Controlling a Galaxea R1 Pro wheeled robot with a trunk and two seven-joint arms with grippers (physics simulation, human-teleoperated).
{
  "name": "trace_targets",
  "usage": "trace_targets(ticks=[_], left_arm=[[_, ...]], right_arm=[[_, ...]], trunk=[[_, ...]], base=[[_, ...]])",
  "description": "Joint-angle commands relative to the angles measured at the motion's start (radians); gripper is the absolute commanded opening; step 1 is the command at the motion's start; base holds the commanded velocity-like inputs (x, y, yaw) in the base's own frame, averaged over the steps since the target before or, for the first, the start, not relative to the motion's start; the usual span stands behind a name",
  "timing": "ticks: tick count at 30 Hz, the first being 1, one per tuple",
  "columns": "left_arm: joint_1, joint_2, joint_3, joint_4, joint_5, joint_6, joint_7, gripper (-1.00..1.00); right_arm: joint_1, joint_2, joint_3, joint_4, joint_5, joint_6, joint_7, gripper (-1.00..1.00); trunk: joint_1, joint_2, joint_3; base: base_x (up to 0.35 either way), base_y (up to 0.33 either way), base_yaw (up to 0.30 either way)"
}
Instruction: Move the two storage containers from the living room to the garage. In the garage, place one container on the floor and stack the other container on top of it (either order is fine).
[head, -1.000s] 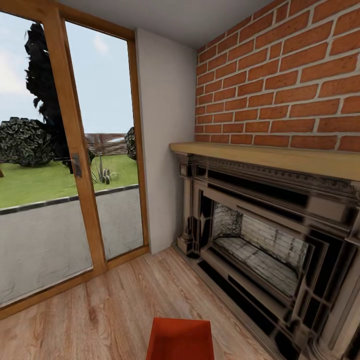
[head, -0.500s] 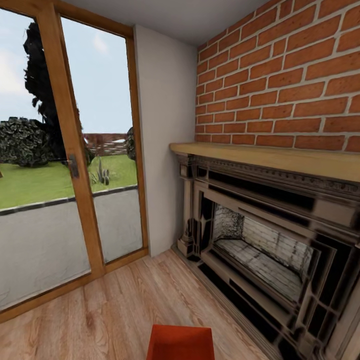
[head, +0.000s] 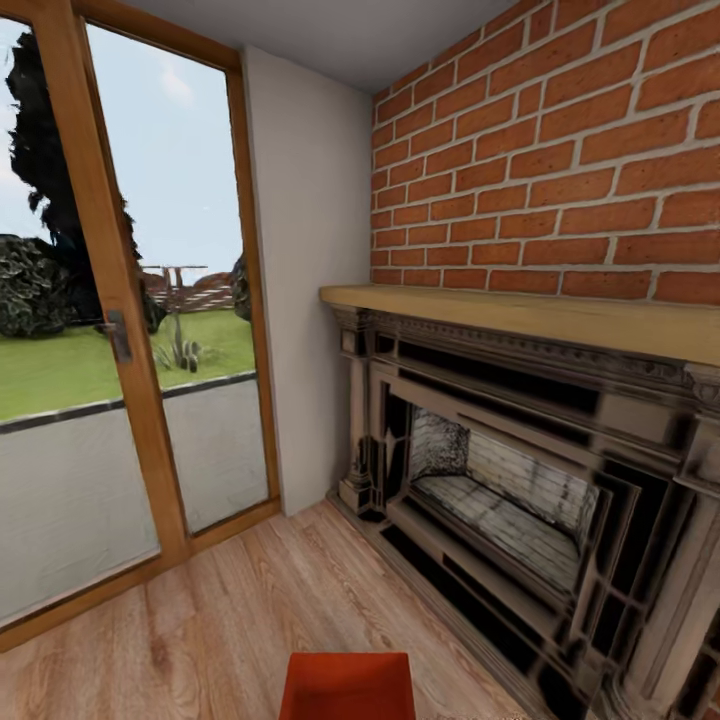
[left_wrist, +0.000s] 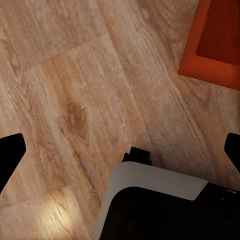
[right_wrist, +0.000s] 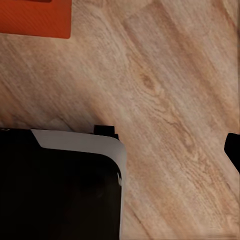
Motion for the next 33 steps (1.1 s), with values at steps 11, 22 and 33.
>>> trace_targets(ticks=[11, 22, 33], left_arm=[[-0.001, 0.000, 0.004, 0.001, 0.005, -0.004, -0.001, 1.00], [-0.001, 0.000, 0.003, 0.001, 0.004, -0.004, 0.000, 1.00], [-0.001, 0.000, 0.003, 0.001, 0.005, -0.004, 0.000, 1.00]], right_arm=[[-0.002, -0.001, 0.008, 0.003, -0.002, -0.005, -0.003, 1.00], [-0.002, -0.001, 0.008, 0.003, -0.002, -0.005, -0.002, 1.00], [-0.002, -0.002, 0.010, 0.003, 0.000, -0.004, -0.002, 1.00]], trunk=[[0.000, -0.001, -0.001], [0.000, -0.001, -0.001], [0.000, -0.001, -0.001]], base=[[0.000, 0.001, -0.036], [0.000, 0.116, -0.001], [0.000, 0.009, 0.000]])
